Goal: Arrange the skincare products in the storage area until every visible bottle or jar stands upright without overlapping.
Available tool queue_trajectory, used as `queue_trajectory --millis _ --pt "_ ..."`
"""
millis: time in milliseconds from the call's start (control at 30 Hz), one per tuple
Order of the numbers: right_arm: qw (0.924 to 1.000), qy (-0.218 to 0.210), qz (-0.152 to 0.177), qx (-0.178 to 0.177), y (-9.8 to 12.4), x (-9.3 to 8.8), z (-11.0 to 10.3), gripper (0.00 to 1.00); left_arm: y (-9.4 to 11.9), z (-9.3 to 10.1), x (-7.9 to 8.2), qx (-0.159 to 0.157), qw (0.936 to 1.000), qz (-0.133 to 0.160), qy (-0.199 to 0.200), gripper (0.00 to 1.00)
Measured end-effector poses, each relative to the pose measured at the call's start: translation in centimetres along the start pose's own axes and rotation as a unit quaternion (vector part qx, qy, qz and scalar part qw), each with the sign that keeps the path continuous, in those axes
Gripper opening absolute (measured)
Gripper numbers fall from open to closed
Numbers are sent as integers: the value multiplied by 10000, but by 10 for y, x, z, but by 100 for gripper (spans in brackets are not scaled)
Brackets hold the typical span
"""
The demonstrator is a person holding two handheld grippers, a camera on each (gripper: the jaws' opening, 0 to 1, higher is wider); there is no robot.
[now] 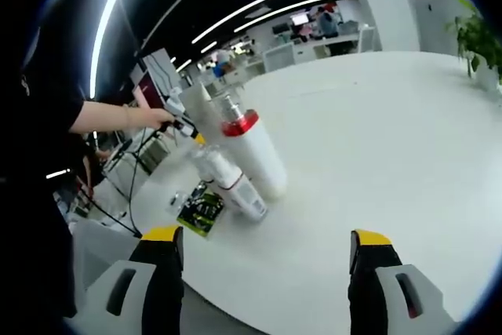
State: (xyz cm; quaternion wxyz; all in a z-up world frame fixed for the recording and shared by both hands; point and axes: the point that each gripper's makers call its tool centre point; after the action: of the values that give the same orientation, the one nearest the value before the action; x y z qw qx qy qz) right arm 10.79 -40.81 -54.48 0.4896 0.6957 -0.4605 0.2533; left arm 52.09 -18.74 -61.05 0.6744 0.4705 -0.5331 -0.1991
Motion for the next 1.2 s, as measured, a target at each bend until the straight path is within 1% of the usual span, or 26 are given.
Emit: queue_trajectory --millis 133,300,367,467,500,533,600,667,733,833,933,967,1000,1033,1067,1100,1133,1200 --pt "10000 14 1 9 0 0 -1 91 -6 -10 0 54 10000 -31 34 38" --pt "10000 25 5 15 0 0 -2 91 -6 -11 -2 131 9998 -67 154 38" --pt "10000 29 10 20 0 0 -1 91 -5 -13 -1 130 9995 -40 268 38" --pt "10000 46 9 24 0 1 -2 91 -1 -14 1 163 9981 94 591 38" --pt "10000 52 16 28 0 0 -2 91 3 -7 3 163 9975 143 674 38" --pt "10000 53 19 32 0 0 -2 91 6 -5 4 149 9971 175 725 38" --pt "10000 75 18 38 0 1 -3 91 9 -5 5 177 9966 211 783 38" --pt "9999 97 22 43 1 1 -4 91 11 -4 6 186 9971 212 700 38" --pt "9999 115 33 49 1 2 -5 91 16 1 5 213 9974 198 654 38" --pt "9999 139 73 51 1 3 -5 91 18 1 8 214 9963 289 777 38" --pt "9998 169 101 43 2 4 -4 91 28 10 9 218 9929 445 1083 38" --pt "9998 181 113 48 2 5 -6 91 30 10 10 201 9917 503 1168 37" --pt "9997 193 123 48 2 6 -6 91 32 10 11 186 9893 595 1316 37" --pt "9997 216 138 50 2 7 -7 91 35 15 12 165 9872 650 1446 37" --pt "9996 239 145 46 3 7 -7 90 40 20 13 133 9834 733 1654 37" --pt "9995 280 157 41 3 8 -7 90 44 25 14 110 9806 819 1779 37" --pt "9994 286 163 43 3 8 -8 90 48 30 16 76 9761 947 1954 37" --pt "9992 323 216 33 4 11 -9 90 55 39 18 47 9708 1068 2149 37"
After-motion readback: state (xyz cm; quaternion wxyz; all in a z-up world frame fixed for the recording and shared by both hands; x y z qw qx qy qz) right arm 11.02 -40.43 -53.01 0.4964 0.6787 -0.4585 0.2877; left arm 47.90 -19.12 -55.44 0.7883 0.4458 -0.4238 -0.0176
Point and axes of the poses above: the point that each gripper's makers call its tool centre point, and the gripper's own axes: y roughly backward along the fingers, z roughly to its right, x roughly out of its top, and after that the axes turned 8 degrees about z, right-handed
